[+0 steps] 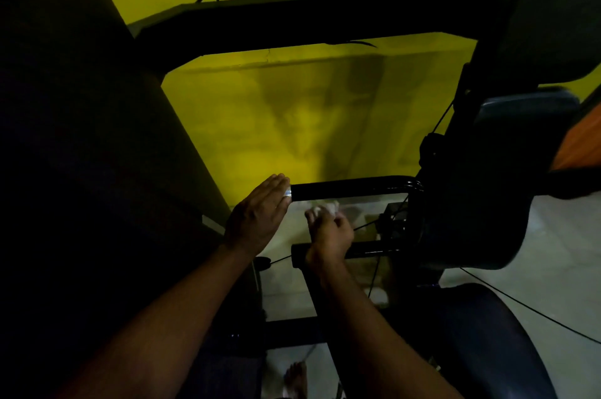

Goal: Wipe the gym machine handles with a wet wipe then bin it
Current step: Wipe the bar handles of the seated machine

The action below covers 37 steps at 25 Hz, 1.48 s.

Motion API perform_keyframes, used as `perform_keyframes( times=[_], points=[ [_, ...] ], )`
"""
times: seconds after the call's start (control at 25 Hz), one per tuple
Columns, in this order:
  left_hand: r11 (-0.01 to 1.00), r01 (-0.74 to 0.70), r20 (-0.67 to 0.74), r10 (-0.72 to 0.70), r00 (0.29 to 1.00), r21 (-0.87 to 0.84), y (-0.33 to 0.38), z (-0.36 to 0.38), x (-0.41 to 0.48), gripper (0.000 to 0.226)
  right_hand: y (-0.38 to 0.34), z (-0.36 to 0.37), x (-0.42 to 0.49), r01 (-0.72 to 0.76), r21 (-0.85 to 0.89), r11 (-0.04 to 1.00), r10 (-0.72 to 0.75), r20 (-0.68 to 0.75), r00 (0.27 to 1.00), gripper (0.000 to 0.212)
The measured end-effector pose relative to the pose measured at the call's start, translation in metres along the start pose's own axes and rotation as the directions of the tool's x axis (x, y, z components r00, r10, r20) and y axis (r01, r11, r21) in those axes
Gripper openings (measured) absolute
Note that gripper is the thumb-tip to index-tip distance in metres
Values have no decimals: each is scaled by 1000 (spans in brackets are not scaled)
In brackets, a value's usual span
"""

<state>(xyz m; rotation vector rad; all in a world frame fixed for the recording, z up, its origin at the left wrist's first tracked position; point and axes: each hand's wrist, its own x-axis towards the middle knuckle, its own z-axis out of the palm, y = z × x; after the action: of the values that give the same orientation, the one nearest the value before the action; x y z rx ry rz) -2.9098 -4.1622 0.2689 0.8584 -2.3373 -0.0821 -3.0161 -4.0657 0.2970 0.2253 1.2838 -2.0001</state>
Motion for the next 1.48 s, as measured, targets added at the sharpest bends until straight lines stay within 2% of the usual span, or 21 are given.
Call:
perform_keyframes(
  times=[0.04,0.08,0.12,0.24,0.36,0.44,0.48,0.6,0.68,0.8,0.96,1.16,1.28,1.36,1.48],
  points=[
    [1000,9,3,-9,1000,-4,0,0,-1,44,-4,3,13,-182,254,950,183,18,983,11],
    [1000,17,7,-17,1000,-8,1,1,-2,45,-7,4,24,-260,393,882,256,65,965,14],
    [1000,25,9,-25,1000,-13,1,1,-2,45,-7,6,29,-285,423,860,267,102,958,17],
    [999,39,12,-39,999,-13,3,0,-2,46,2,14,12,-267,271,925,225,176,958,27],
    [999,42,39,-41,998,-10,3,-1,-4,45,5,22,3,-240,251,938,199,179,964,23],
    [998,57,55,-56,997,-20,4,-2,-8,44,5,19,4,-163,86,983,146,170,975,14],
    [997,72,59,-70,996,-22,5,-2,-10,43,8,16,2,-118,-15,993,119,212,970,11],
    [990,140,80,-138,987,-27,16,-8,-12,43,4,2,-8,2,-115,993,33,305,952,9],
    [980,193,96,-189,977,-37,30,-15,-21,46,-10,-11,-12,73,-180,981,-10,331,944,15],
    [967,248,122,-240,963,-56,55,-24,-43,46,-29,-40,-15,156,-354,922,-5,392,920,10],
    [943,317,202,-292,935,-101,95,-30,-72,43,-50,-103,-17,265,-588,764,-54,351,935,10],
    [968,194,336,-130,933,-162,173,-41,-100,38,-85,-201,-52,299,-783,546,-152,258,954,14],
    [961,155,387,-56,921,-230,230,-49,-127,38,-87,-265,-93,238,-811,534,-202,150,968,15],
    [954,85,422,47,905,-287,266,-54,-157,37,-90,-313,-132,218,-813,539,-263,83,961,20],
    [944,-3,516,184,836,-331,318,-60,-211,35,-93,-392,-193,169,-826,538,-328,-20,944,22]
  ],
)
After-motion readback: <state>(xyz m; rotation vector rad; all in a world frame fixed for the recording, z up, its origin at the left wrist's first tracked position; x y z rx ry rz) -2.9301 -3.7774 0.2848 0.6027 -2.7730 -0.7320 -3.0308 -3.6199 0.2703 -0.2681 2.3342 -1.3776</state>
